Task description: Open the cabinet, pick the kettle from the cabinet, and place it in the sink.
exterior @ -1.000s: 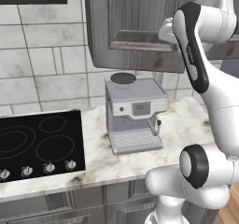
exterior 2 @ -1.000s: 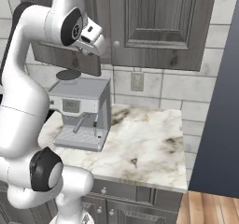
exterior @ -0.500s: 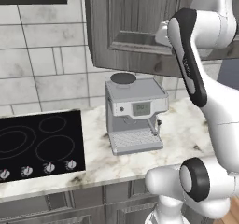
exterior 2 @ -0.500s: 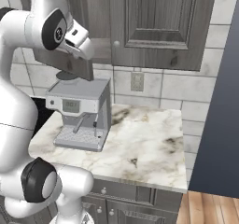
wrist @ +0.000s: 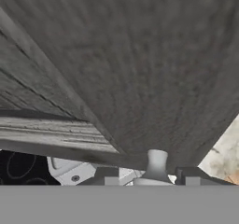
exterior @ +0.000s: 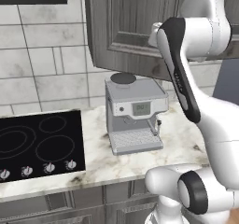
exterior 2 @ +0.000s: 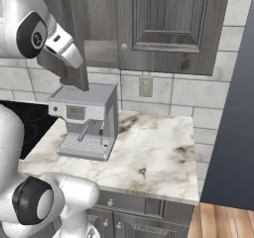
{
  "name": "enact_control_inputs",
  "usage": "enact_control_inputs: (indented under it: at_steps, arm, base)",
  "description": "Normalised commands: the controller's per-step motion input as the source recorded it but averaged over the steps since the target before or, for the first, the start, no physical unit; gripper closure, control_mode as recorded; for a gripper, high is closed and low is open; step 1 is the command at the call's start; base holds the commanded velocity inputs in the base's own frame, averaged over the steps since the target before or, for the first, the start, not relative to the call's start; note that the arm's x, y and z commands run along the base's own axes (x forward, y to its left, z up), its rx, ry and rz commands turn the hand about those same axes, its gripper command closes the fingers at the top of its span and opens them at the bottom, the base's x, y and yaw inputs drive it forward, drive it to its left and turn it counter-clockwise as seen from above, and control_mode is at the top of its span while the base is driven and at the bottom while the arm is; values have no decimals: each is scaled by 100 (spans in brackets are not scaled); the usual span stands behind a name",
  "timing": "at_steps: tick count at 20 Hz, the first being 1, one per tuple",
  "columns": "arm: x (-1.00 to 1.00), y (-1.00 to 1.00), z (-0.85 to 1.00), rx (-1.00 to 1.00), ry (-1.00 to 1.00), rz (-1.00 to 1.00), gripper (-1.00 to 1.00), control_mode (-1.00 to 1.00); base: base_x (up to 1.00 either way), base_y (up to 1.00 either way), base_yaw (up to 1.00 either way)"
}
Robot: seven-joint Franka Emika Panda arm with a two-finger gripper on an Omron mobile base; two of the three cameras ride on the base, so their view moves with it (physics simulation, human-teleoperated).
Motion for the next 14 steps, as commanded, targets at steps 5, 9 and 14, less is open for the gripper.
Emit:
enact_control_inputs:
  at_steps: [5, 9, 14]
  arm:
    - [-7, 63, -4, 0, -3, -11, 100, -100]
    - [-6, 62, -1, -1, -5, -10, 100, -100]
    - [-5, 64, -2, -2, -5, -9, 100, -100]
  base:
    - [0, 0, 0]
    - [0, 0, 0]
    - [0, 0, 0]
